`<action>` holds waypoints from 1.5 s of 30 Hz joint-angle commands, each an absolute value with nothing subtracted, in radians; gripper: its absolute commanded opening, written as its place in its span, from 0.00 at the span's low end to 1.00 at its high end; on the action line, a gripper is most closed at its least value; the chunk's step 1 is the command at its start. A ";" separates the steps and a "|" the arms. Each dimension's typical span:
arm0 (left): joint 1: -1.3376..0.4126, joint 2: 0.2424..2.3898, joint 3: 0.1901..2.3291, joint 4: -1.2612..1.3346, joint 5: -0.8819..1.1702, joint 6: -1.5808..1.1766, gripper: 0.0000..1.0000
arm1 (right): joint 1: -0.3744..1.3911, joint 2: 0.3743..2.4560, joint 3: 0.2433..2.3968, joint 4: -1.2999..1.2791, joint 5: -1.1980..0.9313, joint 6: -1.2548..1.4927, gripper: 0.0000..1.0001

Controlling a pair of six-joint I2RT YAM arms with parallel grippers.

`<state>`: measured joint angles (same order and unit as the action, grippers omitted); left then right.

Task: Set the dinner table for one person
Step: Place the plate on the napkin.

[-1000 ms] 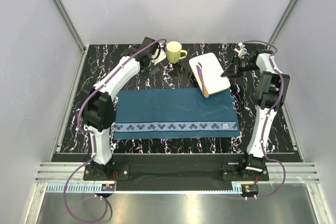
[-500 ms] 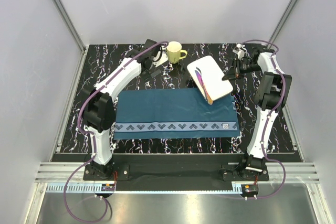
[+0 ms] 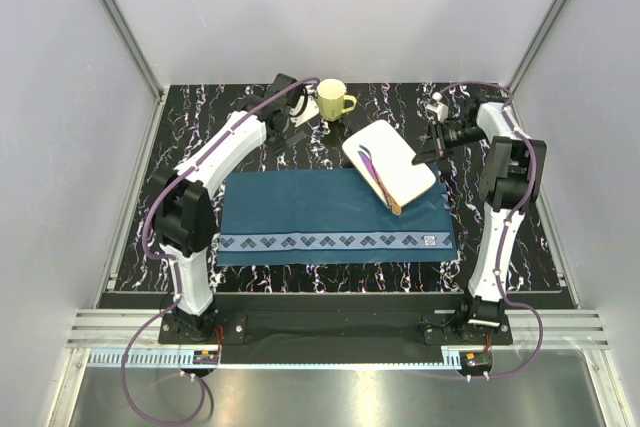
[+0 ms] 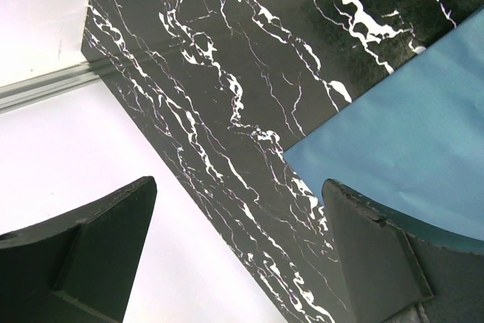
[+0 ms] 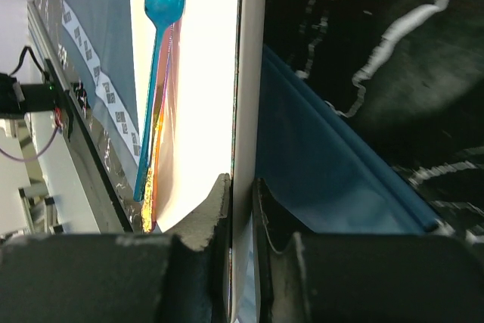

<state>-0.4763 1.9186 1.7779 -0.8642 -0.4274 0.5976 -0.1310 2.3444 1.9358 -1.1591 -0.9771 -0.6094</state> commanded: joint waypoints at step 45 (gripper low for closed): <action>-0.479 1.763 1.670 -0.834 -0.417 0.581 0.99 | 0.149 2.410 2.166 -1.641 -0.986 -0.969 0.00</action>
<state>-0.4763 1.8015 1.6535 -0.8623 -0.4229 0.5934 0.1158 2.4527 2.1597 -1.2808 -0.9047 -0.9443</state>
